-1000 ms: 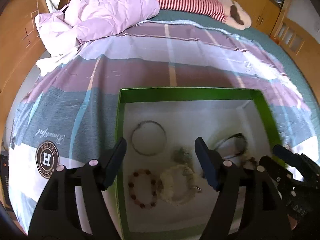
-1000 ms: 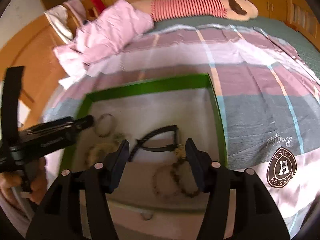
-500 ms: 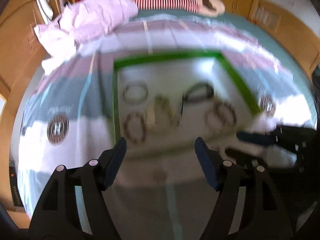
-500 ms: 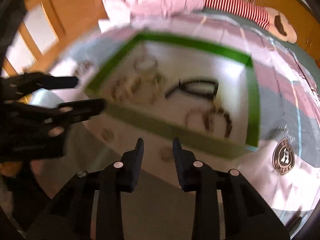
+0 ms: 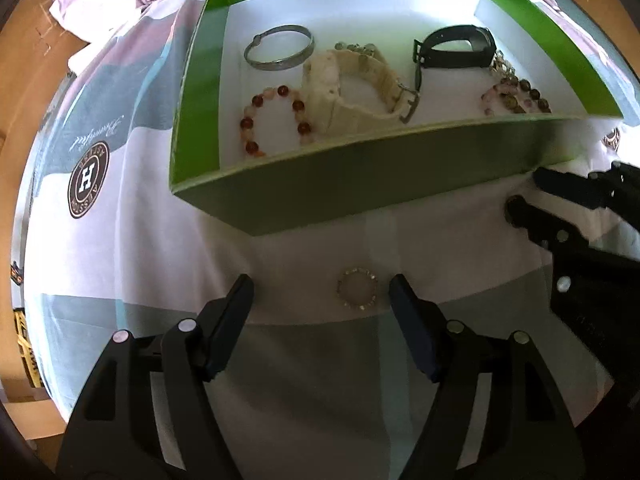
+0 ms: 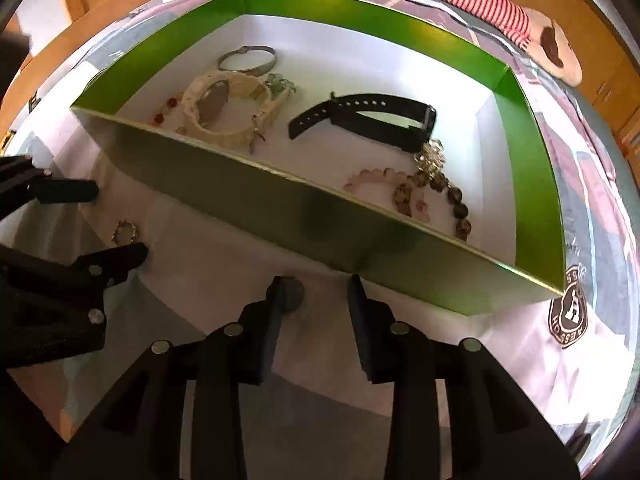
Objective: Organize jewelry
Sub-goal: 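Move the right tool to the small dark ring while the left moves to the beaded ring, then grasp the small dark ring with the right tool while the left grasps the beaded ring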
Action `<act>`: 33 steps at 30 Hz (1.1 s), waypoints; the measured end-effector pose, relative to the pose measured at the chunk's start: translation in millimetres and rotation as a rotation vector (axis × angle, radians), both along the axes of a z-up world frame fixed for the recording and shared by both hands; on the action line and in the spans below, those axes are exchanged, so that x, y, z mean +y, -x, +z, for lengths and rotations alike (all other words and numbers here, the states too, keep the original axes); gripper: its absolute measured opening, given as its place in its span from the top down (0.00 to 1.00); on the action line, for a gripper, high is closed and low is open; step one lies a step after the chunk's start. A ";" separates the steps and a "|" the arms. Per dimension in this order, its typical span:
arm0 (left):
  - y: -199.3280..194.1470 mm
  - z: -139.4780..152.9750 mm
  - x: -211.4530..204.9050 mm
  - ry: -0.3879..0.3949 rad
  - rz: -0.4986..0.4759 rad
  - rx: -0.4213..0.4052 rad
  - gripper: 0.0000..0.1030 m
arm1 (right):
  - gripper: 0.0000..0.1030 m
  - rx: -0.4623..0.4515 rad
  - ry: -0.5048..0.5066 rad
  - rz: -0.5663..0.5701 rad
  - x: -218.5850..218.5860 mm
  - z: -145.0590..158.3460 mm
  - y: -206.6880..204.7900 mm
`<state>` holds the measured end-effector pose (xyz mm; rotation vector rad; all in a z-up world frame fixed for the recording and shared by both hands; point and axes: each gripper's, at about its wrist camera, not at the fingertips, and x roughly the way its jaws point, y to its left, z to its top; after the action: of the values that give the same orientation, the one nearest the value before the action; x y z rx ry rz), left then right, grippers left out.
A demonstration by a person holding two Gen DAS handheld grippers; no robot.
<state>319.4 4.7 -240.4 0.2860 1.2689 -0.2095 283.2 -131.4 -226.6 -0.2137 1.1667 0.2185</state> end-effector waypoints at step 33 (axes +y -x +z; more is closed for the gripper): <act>-11.0 4.5 15.5 0.076 0.053 0.025 0.37 | 0.80 0.034 -0.026 0.025 -17.3 4.9 27.7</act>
<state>330.5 20.2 -235.9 0.1847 1.2891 -0.2161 255.5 -148.6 -221.7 -0.2029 1.1944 0.2601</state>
